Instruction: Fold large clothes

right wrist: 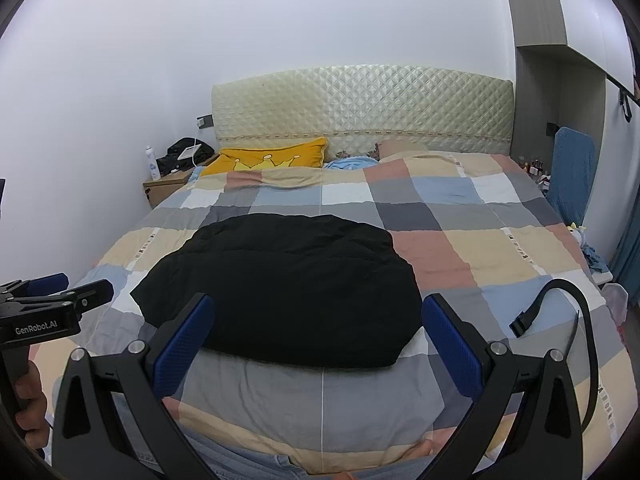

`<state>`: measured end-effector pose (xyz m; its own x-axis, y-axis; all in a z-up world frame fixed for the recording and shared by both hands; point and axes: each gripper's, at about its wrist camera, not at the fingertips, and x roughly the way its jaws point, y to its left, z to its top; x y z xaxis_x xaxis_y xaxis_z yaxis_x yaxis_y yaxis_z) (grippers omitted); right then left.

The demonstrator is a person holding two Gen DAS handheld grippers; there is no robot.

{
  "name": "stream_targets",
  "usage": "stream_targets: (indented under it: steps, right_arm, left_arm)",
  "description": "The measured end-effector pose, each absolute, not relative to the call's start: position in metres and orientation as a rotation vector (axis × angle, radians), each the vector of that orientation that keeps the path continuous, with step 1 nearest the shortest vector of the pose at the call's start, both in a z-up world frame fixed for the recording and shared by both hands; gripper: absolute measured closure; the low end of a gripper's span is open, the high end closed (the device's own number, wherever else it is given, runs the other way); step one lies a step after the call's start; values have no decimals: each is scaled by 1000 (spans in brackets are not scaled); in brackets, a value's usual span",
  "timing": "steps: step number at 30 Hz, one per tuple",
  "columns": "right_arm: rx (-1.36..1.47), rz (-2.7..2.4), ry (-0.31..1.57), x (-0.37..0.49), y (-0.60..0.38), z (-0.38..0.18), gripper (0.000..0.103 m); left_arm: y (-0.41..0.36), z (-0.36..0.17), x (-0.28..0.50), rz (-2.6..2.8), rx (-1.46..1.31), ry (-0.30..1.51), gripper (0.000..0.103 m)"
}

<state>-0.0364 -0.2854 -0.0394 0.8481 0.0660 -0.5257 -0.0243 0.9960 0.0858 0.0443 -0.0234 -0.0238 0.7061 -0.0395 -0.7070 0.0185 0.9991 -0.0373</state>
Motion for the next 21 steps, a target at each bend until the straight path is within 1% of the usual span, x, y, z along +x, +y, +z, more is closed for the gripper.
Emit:
stream_targets:
  steps: [21]
  right_arm:
    - [78,40,554,-38,-287,-38,0]
  left_arm:
    - [-31,-18,43,-47,-16,775,6]
